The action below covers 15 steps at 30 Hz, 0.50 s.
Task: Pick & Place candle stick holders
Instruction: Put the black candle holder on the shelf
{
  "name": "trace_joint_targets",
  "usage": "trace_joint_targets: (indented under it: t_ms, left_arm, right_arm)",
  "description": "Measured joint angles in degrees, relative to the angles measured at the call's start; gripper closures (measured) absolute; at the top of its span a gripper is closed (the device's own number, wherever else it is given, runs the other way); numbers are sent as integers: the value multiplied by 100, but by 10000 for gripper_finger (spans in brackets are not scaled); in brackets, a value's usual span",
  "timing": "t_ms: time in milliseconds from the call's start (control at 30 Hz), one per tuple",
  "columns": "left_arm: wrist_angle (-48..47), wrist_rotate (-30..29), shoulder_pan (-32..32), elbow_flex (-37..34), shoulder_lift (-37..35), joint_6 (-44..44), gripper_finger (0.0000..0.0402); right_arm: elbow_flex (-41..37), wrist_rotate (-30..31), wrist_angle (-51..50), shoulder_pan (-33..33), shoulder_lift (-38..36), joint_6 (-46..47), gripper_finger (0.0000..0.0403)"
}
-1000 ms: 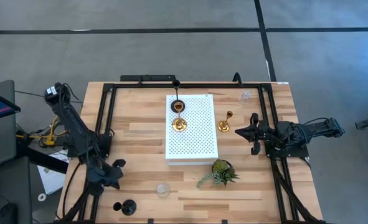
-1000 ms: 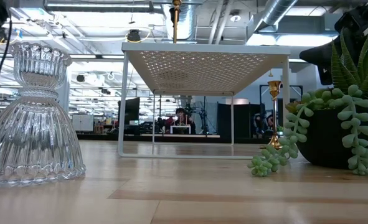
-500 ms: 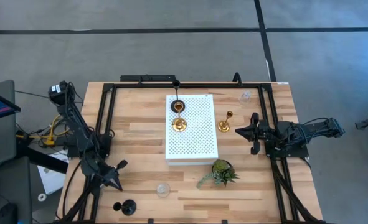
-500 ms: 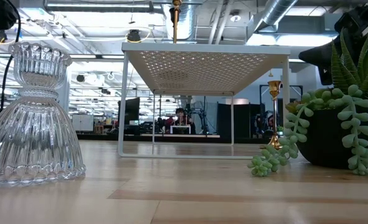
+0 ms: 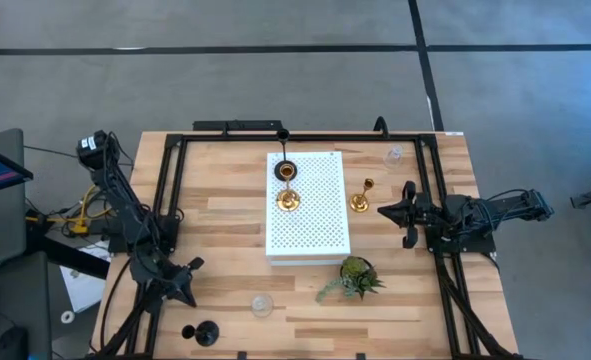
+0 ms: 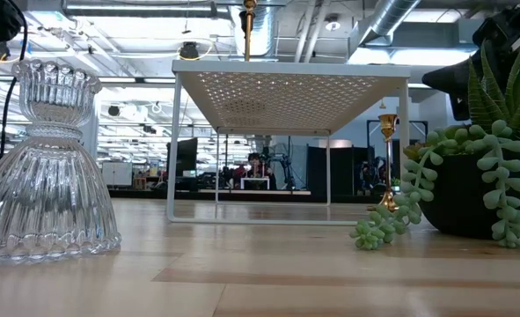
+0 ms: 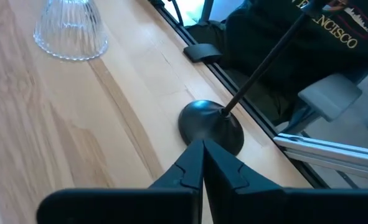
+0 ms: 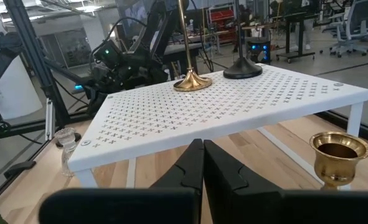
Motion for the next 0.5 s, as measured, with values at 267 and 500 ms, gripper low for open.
trace_joint_targets:
  t_ms: [267, 500]
  left_arm:
    - [112, -219, 4, 0, 0, 203, 392]
    - [189, -260, 7, 0, 0, 258, 359]
  right_arm:
    - [0, 0, 0, -2, 0, 0, 402]
    - [0, 0, 0, 0, 0, 0, 402]
